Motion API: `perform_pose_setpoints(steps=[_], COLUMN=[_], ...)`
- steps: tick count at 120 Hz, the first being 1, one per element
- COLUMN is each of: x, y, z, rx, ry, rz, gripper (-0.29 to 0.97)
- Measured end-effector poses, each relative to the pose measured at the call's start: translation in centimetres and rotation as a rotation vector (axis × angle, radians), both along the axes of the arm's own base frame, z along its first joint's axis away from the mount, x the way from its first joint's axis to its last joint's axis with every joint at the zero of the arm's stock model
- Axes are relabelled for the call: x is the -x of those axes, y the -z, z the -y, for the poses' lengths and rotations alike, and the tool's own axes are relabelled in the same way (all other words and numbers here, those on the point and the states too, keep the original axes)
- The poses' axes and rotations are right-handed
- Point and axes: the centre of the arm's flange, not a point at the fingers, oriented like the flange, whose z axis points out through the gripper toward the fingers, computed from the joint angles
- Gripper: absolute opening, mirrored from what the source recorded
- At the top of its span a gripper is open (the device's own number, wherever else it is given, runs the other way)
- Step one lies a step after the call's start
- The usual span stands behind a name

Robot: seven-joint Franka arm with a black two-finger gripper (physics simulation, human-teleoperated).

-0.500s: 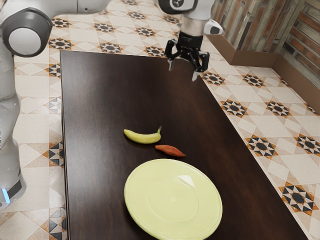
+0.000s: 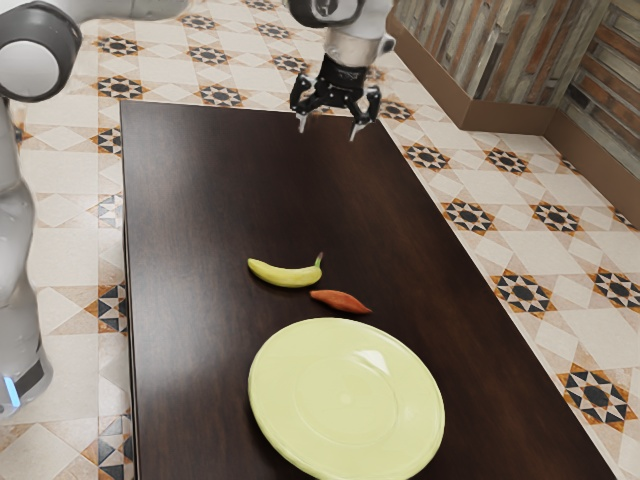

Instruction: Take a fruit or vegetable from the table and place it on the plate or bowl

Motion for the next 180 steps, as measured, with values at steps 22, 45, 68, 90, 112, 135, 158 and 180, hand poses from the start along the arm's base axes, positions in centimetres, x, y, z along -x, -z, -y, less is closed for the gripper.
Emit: perform_pose_setpoints(steps=[22, 45, 68, 90, 112, 135, 158, 180], x=[6.4, 9.3, 12.6, 13.5, 14.5, 16.3, 16.0, 15.3], y=[6.0, 8.1, 9.2, 10.6, 13.2, 15.2, 16.3, 17.3], z=[7.8, 9.3, 9.4, 12.7, 15.1, 16.8, 19.2, 18.3], rx=[-0.070, -0.172, -0.192, -0.226, -0.203, -0.201, -0.181, -0.153], ry=[0.405, 0.652, 0.853, 1.061, 1.207, 1.302, 1.384, 1.383], rz=[-0.009, 0.009, 0.011, -0.006, -0.033, -0.018, -0.004, -0.011], gripper=[0.68, 0.68, 0.68, 0.68, 0.67, 0.66, 0.65, 0.65])
